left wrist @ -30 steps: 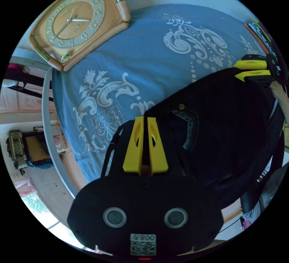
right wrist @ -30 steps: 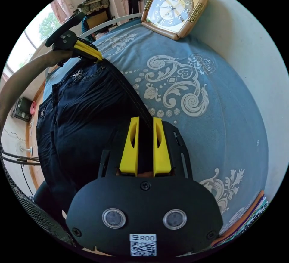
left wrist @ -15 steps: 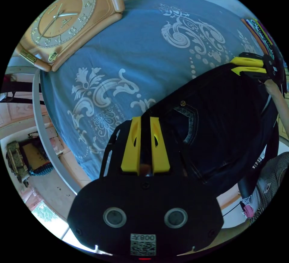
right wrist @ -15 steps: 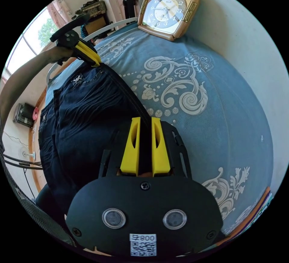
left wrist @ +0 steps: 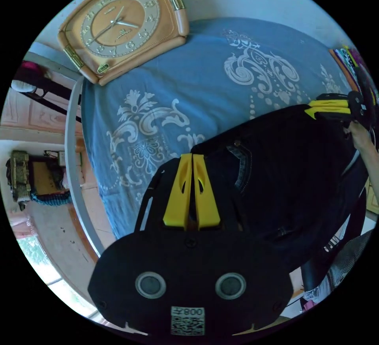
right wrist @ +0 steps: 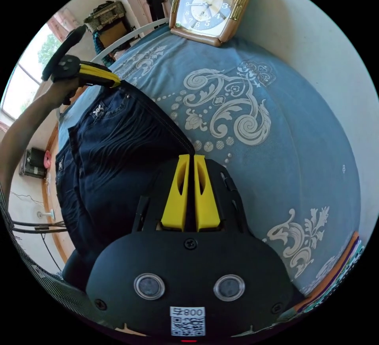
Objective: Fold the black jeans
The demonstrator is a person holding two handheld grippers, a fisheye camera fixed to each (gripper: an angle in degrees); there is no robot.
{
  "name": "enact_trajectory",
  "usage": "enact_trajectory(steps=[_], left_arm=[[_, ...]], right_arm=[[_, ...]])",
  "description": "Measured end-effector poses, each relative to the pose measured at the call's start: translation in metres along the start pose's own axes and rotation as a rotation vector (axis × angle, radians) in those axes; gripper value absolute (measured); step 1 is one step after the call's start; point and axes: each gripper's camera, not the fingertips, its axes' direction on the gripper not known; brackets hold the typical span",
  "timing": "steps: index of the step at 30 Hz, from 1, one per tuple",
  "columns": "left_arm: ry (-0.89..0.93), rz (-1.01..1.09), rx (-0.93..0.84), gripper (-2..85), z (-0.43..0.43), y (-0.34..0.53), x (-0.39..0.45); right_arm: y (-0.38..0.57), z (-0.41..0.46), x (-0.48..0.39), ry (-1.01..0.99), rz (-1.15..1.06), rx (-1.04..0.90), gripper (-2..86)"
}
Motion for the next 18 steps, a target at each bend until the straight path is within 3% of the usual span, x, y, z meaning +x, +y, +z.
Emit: enact_trajectory(steps=[8,18], left_arm=[[-0.02,-0.033,0.146,0.3,-0.038,0.107,0.008],[0.02,-0.06,0.208,0.2,-0.051,0.26,0.033]], right_arm=[[0.037,-0.099,-0.017,-0.069,0.038,0.11,1.2],[0.122,-0.221,-0.113,-0.049,-0.064,0.171,1.2]])
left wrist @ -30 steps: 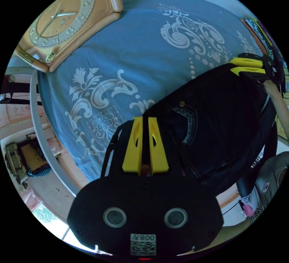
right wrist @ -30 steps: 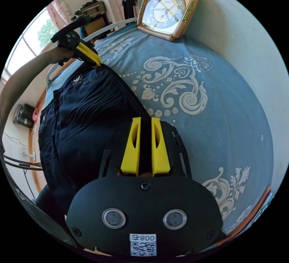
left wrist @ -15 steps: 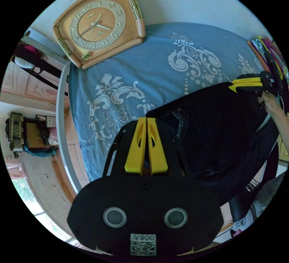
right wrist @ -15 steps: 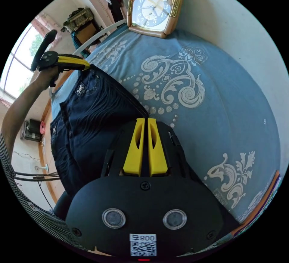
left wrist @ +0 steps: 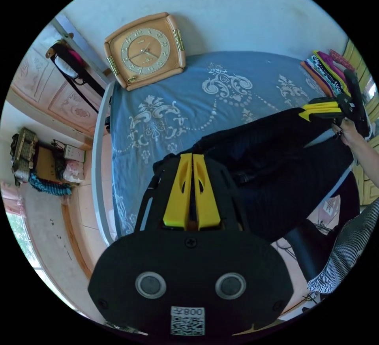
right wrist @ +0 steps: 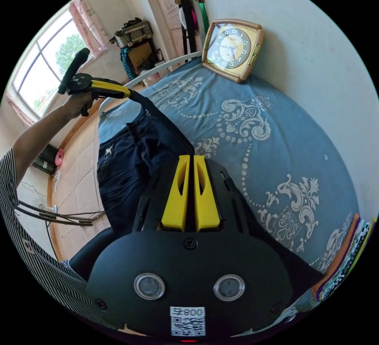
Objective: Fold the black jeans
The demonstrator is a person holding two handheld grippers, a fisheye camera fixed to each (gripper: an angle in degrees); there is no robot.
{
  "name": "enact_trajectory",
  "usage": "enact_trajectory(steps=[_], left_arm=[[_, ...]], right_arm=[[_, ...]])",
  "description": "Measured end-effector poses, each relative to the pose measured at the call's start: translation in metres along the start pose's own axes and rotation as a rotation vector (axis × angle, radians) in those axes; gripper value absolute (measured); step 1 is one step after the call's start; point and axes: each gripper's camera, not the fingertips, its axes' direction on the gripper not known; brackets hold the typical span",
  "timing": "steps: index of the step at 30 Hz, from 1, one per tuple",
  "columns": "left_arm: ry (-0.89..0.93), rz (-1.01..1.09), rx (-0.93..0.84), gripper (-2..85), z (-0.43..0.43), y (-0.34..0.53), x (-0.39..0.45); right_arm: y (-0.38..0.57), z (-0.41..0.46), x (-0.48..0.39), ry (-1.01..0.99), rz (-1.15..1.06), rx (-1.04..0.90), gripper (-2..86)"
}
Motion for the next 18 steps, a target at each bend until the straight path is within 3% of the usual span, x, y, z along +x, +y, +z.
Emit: enact_trajectory(steps=[18], left_arm=[[0.094,-0.109,-0.12,0.1,0.031,0.261,0.051]], right_arm=[[0.102,-0.084,-0.201,-0.084,-0.152,-0.168,1.0]])
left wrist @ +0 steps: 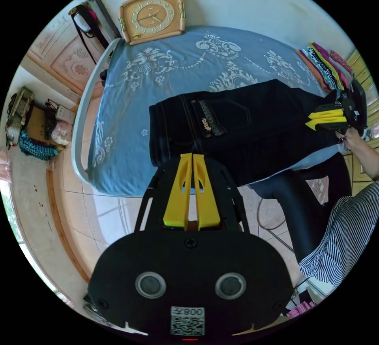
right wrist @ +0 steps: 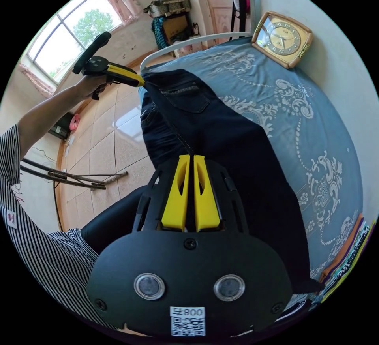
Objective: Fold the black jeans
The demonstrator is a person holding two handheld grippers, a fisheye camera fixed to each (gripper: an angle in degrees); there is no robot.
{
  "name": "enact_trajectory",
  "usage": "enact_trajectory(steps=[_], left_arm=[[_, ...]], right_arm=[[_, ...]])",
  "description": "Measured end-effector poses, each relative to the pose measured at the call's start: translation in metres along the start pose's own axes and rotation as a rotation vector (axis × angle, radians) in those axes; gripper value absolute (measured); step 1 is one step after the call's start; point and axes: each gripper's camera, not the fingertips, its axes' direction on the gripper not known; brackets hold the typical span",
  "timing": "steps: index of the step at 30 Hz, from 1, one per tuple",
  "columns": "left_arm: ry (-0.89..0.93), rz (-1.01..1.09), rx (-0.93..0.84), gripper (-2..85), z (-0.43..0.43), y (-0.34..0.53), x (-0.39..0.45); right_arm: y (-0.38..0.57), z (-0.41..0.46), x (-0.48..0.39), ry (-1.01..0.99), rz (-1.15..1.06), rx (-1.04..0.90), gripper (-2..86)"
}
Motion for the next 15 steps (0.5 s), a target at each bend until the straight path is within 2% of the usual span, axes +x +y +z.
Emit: enact_trajectory(steps=[15], left_arm=[[0.043,-0.051,-0.069,0.2,0.08,0.098,0.007]], right_arm=[[0.011,0.019,-0.109,-0.049,-0.059,-0.141,1.1]])
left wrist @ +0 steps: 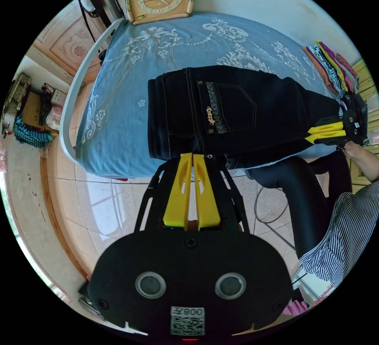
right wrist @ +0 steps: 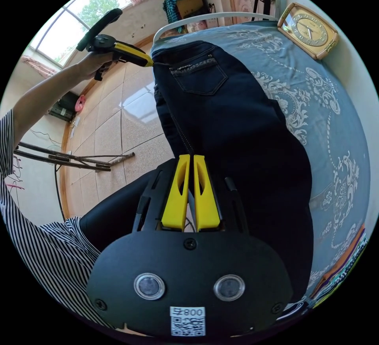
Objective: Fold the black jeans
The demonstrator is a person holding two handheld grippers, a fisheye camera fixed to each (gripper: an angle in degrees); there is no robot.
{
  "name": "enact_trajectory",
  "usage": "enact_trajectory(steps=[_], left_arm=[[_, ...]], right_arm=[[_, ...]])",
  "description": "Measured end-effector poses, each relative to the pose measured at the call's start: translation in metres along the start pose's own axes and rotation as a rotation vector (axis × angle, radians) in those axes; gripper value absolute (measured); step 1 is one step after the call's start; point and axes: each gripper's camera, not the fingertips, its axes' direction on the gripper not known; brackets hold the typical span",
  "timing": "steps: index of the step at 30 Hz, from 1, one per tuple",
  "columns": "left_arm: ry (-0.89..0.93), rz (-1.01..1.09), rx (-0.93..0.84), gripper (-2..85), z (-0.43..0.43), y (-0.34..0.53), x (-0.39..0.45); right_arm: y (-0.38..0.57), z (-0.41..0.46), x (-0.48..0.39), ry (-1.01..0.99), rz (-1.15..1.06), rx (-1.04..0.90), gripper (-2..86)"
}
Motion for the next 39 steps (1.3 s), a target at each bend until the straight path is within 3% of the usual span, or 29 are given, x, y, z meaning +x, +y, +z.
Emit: enact_trajectory(steps=[31,39], left_arm=[[-0.004,-0.05,-0.048,0.3,0.128,0.067,0.053],[0.1,-0.228,0.139,0.3,0.115,0.097,0.055]], right_arm=[[-0.009,0.039,-0.115,-0.063,-0.013,-0.115,1.7],[0.0,0.044,-0.116,-0.157,0.052,-0.082,2.6]])
